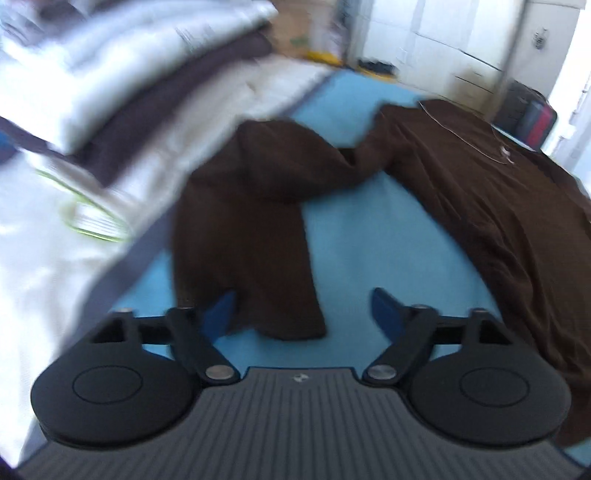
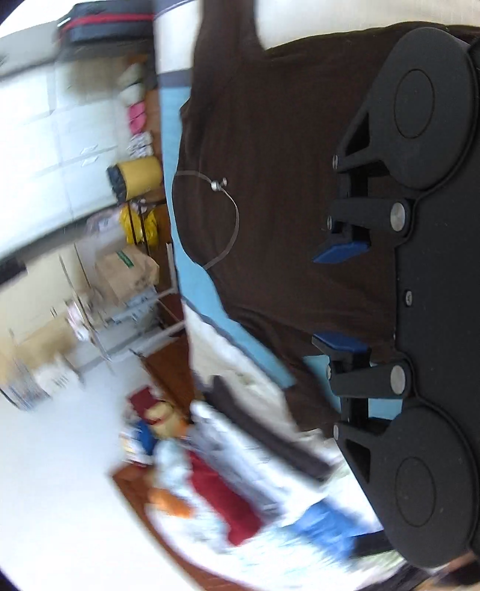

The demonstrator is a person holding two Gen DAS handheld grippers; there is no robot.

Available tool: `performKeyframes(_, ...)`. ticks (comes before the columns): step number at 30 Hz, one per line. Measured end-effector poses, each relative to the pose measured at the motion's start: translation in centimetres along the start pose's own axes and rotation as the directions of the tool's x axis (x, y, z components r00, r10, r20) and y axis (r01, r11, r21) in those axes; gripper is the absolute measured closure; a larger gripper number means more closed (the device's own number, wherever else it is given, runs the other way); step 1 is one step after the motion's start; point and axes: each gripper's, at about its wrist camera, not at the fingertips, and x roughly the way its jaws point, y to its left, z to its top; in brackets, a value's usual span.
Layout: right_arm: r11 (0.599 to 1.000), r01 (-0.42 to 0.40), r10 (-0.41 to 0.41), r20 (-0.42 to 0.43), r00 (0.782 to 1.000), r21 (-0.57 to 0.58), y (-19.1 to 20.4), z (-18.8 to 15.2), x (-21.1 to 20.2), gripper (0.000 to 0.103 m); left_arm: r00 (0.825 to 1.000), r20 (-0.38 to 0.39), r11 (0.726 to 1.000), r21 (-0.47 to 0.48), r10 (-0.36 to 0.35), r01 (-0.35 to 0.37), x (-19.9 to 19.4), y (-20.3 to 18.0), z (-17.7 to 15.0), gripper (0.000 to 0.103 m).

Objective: Fold clothes

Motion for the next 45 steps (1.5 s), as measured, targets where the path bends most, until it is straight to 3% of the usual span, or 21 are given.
performKeyframes(2,0.995,0.034,-0.037,-0.026,0.999,-0.097,2.1,-1.2,0.6,0.054,0.998,0.027,0.998,0.039,0.055,-0.056,0.9,0.0,-0.7,0.02)
performKeyframes(4,0.986,0.029,-0.04,-0.063,0.997,-0.162,3.8,-2.5,1.6,0.054,0.997,0.036,0.994,-0.08,0.072,-0.069,0.6,0.8,-0.2,0.038)
performKeyframes(6,0.977,0.001,-0.022,-0.099,0.995,-0.215,5.5,-4.0,2.7,0.054,0.995,0.053,0.988,-0.136,0.08,-0.073,-0.3,1.9,0.3,0.1)
performKeyframes(8,0.966,-0.032,0.001,-0.119,0.993,-0.258,7.1,-5.4,3.4,0.054,0.988,0.112,0.984,-0.152,0.109,-0.092,-1.7,3.1,0.6,0.099)
performKeyframes(9,0.962,-0.045,0.011,-0.125,0.992,-0.268,7.8,-6.1,3.7,0.054,0.975,0.154,0.978,-0.159,0.157,-0.133,-2.7,3.8,0.6,0.099)
performKeyframes(12,0.959,-0.079,0.038,-0.151,0.988,-0.272,9.7,-7.9,4.2,0.053,0.903,0.288,0.942,-0.201,0.319,-0.269,-6.7,5.9,0.7,0.099)
performKeyframes(13,0.957,-0.09,0.047,-0.161,0.986,-0.276,10.3,-8.5,4.2,0.052,0.878,0.326,0.929,-0.243,0.351,-0.281,-8.1,6.9,0.7,0.099)
performKeyframes(15,0.945,-0.094,0.037,-0.183,0.982,-0.312,11.3,-9.7,4.2,0.049,0.842,0.383,0.9,-0.363,0.38,-0.24,-10.9,9.6,0.4,0.099)
performKeyframes(17,0.923,-0.073,-0.002,-0.195,0.981,-0.377,12.3,-10.8,4.2,0.049,0.827,0.395,0.868,-0.455,0.399,-0.201,-12.2,12.1,-0.3,0.099)
performKeyframes(19,0.885,0.013,-0.07,-0.106,0.992,-0.465,13.2,-11.7,3.3,0.051,0.82,0.376,0.83,-0.522,0.431,-0.196,-12.4,14.2,-1.3,0.099)
performKeyframes(21,0.852,0.049,-0.084,-0.045,0.995,-0.521,13.6,-11.9,2.2,0.051,0.823,0.353,0.794,-0.58,0.445,-0.18,-12.5,15.8,-2.1,0.099)
performKeyframes(24,0.867,0.016,-0.076,-0.1,0.992,-0.498,13.2,-11.4,2.2,0.051,0.821,0.322,0.749,-0.637,0.472,-0.181,-12.6,17.4,-2.9,0.103)
performKeyframes(26,0.886,0.008,-0.08,-0.138,0.987,-0.463,12.7,-11.4,2.8,0.051,0.821,0.316,0.749,-0.635,0.476,-0.19,-12.9,18.1,-2.7,0.103)
performKeyframes(29,0.904,-0.01,-0.081,-0.195,0.977,-0.427,12.0,-12.3,4.3,0.051,0.855,0.309,0.763,-0.629,0.417,-0.145,-12.4,18.4,-2.6,0.103)
performKeyframes(30,0.901,-0.003,-0.088,-0.19,0.978,-0.433,12.0,-12.7,4.6,0.056,0.869,0.297,0.765,-0.63,0.396,-0.134,-12.2,18.5,-2.6,0.103)
performKeyframes(31,0.899,-0.008,-0.081,-0.186,0.979,-0.438,12.3,-12.7,4.4,0.087,0.882,0.278,0.763,-0.633,0.38,-0.129,-11.9,18.5,-2.6,0.103)
performKeyframes(32,0.897,-0.02,-0.068,-0.183,0.981,-0.441,12.6,-12.4,4.1,0.095,0.894,0.258,0.76,-0.637,0.367,-0.128,-11.5,18.6,-2.7,0.103)
performKeyframes(37,0.909,-0.115,0.032,-0.207,0.978,-0.401,13.2,-10.7,1.4,0.095,0.939,0.16,0.724,-0.679,0.304,-0.119,-9.8,19.6,-3.7,0.102)
performKeyframes(39,0.911,-0.105,0.013,-0.229,0.973,-0.398,12.9,-10.7,0.6,0.095,0.953,0.114,0.715,-0.687,0.281,-0.128,-9.2,19.9,-4.0,0.101)
performKeyframes(41,0.909,-0.088,-0.015,-0.243,0.97,-0.406,12.7,-11.0,0.1,0.093,0.96,0.063,0.713,-0.683,0.274,-0.159,-8.4,20.0,-4.1,0.101)
performKeyframes(45,0.917,-0.066,-0.043,-0.261,0.964,-0.393,12.2,-11.9,0.9,0.076,0.966,0.006,0.695,-0.695,0.259,-0.182,-7.5,20.2,-4.6,0.097)
